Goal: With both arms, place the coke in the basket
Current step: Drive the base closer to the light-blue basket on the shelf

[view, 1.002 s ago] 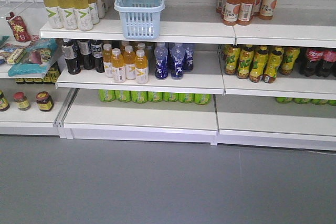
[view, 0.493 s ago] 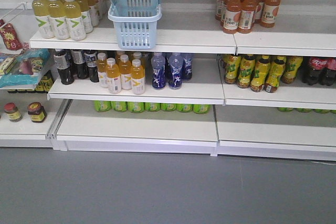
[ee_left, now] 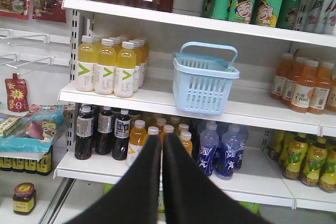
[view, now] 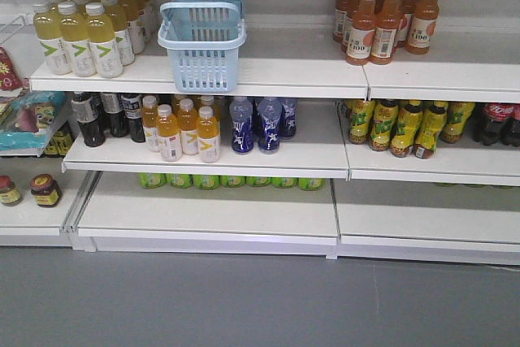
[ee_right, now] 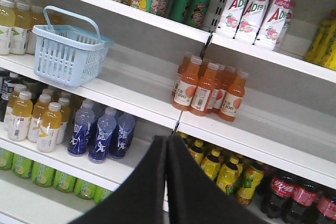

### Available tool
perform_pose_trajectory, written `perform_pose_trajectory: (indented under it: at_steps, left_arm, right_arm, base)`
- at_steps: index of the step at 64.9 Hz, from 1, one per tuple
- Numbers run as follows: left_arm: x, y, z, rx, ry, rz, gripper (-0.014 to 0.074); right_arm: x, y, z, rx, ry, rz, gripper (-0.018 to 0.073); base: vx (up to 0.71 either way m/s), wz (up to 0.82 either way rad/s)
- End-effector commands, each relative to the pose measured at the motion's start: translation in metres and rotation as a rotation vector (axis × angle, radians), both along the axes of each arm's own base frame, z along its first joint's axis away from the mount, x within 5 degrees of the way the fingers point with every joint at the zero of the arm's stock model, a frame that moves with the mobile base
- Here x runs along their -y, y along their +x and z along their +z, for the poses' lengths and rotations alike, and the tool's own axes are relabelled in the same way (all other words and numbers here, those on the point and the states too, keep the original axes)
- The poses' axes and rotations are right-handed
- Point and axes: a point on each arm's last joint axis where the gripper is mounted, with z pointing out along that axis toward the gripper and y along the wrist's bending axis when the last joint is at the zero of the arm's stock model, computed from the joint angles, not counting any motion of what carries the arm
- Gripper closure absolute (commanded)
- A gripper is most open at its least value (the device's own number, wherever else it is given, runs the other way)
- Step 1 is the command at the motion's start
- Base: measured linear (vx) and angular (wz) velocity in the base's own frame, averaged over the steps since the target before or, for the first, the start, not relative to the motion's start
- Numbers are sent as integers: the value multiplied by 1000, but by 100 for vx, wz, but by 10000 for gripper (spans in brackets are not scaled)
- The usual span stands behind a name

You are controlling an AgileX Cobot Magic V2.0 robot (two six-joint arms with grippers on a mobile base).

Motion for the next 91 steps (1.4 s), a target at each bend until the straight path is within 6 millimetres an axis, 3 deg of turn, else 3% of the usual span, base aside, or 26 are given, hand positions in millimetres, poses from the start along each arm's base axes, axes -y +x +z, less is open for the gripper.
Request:
perform_pose_trajectory:
  at_steps: [1, 91]
  left_arm:
    - [0, -1, 3, 72, -3, -4, 603]
    - [0, -1, 3, 72, -3, -4, 603]
  right_arm:
    - [1, -1, 3, 71, -8, -10, 568]
    - [1, -1, 3, 71, -8, -10, 568]
  base:
    - [15, -2]
    - [14, -3]
